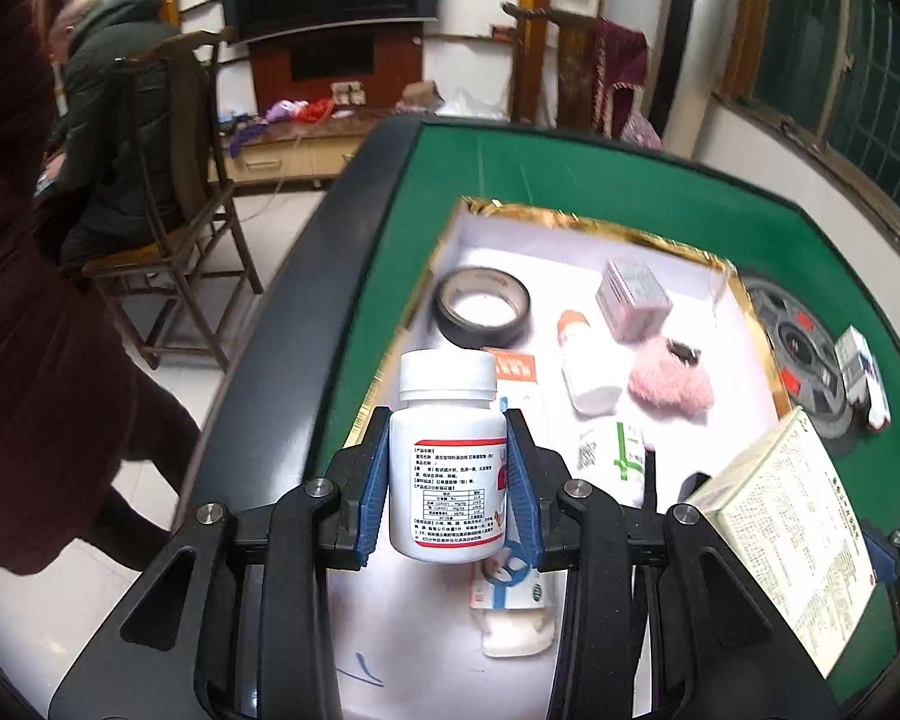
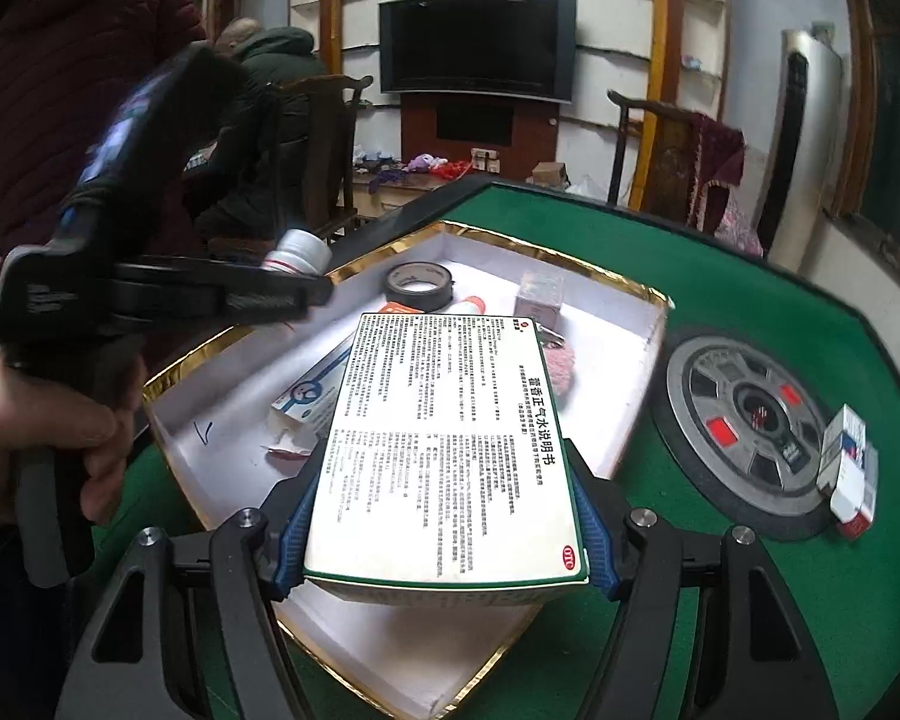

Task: Organize objects
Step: 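Lower the bottle and the cream box into the tray and open both tools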

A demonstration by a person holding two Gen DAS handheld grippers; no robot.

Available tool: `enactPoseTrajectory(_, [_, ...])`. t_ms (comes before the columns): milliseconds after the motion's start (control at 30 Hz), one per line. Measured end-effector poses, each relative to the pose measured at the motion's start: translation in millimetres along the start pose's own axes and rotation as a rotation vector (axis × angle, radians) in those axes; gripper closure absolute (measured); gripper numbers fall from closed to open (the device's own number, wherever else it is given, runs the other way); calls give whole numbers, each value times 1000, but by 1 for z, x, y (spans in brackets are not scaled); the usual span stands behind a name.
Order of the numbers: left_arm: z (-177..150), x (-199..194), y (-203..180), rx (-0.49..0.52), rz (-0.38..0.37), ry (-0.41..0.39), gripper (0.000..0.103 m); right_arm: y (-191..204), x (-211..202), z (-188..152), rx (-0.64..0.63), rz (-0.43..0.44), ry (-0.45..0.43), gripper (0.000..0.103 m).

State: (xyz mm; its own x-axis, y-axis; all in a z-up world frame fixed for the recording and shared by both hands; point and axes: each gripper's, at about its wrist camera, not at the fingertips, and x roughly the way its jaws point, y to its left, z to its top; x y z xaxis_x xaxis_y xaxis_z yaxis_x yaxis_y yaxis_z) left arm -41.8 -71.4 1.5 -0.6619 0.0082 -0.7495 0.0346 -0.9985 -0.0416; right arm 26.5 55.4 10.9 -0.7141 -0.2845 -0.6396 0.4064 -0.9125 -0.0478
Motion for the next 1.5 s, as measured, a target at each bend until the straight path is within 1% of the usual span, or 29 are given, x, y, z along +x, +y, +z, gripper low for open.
enactPoseTrajectory(100, [0, 3, -5, 20, 2, 14, 68, 4, 5, -3, -6, 15, 18, 33])
enactPoseTrajectory(233, [1, 8, -4, 21, 15, 29, 68, 10, 14, -9, -11, 25, 50, 33])
enactPoseTrajectory(300, [0, 12, -4, 24, 20, 42, 68, 12, 19, -11, -20, 11, 64, 33])
enactPoseTrajectory(567, [-3, 19, -8, 47, 19, 73, 68, 8, 25, -15, -37, -53, 60, 32])
enactPoseTrajectory(733, [-6, 21, -19, 91, 7, 85, 68, 6, 24, -17, -58, -66, 65, 32])
enactPoseTrajectory(833, [-8, 25, -24, 118, 29, 100, 67, 4, 16, -17, -48, -44, 47, 31])
enactPoseTrajectory(900, [-8, 25, -24, 118, 31, 94, 67, -2, 7, -16, -30, -22, 20, 27])
enactPoseTrajectory(967, [-7, 23, -24, 112, 15, 91, 66, -7, -2, -16, -19, -4, -8, 27])
enactPoseTrajectory(1000, [-7, 23, -23, 111, 14, 90, 62, -10, -8, -15, -7, 5, -30, 27])
enactPoseTrajectory(1033, [-7, 22, -24, 113, 14, 88, 54, -13, -12, -15, 4, 15, -46, 27])
enactPoseTrajectory(1100, [-6, 22, -23, 107, 6, 85, 49, -17, -18, -13, 16, 34, -53, 27])
enactPoseTrajectory(1167, [-5, 18, -23, 102, -16, 72, 49, -23, -22, -14, 33, 43, -64, 27])
enactPoseTrajectory(1267, [0, 5, -21, 70, -67, 21, 48, -37, -30, -14, 98, 78, -89, 27])
enactPoseTrajectory(1300, [1, 1, -20, 62, -80, 3, 46, -41, -34, -14, 119, 82, -100, 27])
enactPoseTrajectory(1367, [3, -5, -18, 48, -100, -27, 46, -61, -42, -14, 175, 72, -128, 27])
enactPoseTrajectory(1500, [7, -13, -16, 10, -138, -64, 46, -102, -53, -18, 261, -29, -153, 27])
